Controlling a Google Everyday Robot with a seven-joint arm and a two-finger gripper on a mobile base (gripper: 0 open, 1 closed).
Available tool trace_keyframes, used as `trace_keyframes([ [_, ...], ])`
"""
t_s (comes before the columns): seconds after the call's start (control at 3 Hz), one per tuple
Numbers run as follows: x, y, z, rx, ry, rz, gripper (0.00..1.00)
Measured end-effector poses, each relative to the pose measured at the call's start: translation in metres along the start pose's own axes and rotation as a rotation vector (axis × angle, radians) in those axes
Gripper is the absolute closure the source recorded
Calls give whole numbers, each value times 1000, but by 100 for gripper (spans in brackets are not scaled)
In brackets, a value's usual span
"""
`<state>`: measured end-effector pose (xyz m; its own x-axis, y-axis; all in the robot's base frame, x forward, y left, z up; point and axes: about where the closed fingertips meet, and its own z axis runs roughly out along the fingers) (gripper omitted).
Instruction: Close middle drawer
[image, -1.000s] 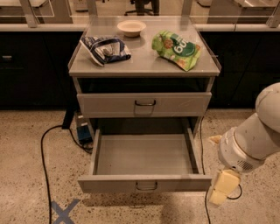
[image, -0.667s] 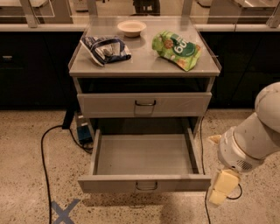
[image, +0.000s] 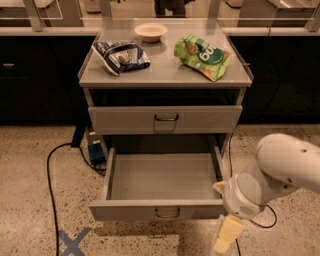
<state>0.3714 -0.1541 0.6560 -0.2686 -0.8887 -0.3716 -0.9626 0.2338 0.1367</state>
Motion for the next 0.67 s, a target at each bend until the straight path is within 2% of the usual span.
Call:
trace_keyframes([
  [0.67, -24, 32, 111, -176, -90, -51, 0],
])
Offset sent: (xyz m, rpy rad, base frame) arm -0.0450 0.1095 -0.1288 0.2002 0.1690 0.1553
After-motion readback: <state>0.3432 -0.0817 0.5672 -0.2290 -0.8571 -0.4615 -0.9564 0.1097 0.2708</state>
